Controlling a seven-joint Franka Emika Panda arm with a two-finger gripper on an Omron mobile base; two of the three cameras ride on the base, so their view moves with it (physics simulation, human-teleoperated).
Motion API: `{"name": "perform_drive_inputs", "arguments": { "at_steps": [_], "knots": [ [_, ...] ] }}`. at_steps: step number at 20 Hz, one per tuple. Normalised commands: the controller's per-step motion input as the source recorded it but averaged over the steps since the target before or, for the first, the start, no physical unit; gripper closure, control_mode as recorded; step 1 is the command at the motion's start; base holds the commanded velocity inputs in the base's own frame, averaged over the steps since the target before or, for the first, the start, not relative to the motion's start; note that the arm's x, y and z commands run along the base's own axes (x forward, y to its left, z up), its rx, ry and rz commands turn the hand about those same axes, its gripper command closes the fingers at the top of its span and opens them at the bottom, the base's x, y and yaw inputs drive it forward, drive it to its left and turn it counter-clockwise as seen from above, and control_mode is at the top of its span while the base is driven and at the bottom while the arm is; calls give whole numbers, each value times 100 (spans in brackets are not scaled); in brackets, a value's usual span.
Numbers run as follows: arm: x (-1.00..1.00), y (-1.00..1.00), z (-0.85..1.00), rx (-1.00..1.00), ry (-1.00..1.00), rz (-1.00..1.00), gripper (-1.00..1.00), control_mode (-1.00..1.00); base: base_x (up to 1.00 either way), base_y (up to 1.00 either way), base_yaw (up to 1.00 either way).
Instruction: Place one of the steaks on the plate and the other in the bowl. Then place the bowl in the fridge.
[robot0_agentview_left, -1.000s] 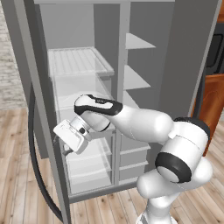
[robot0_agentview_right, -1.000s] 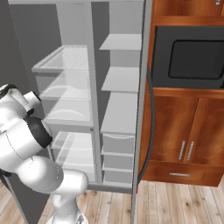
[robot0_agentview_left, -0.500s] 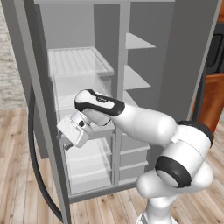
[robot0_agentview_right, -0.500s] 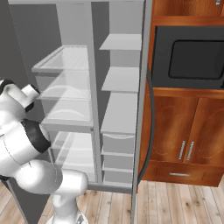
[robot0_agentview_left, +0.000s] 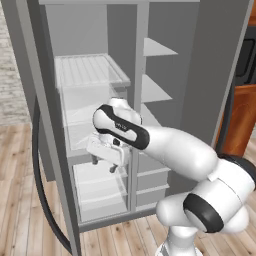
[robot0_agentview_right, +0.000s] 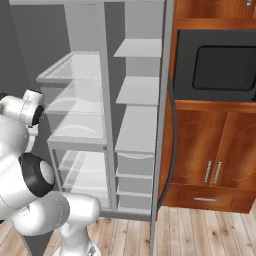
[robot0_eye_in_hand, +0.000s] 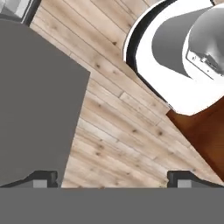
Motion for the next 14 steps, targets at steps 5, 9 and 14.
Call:
{"name": "perform_drive_inputs", "arguments": {
  "at_steps": [5, 9, 14],
  "knots": [
    [0, -92, -13, -6, -28, 59, -100, -100, 0, 0, 0],
    [-14, -87, -3, -8, -17, 70, -100, -100, 0, 0, 0],
    [-16, -97, -32, -1, -22, 33, -100, -100, 0, 0, 0]
  ]
}}
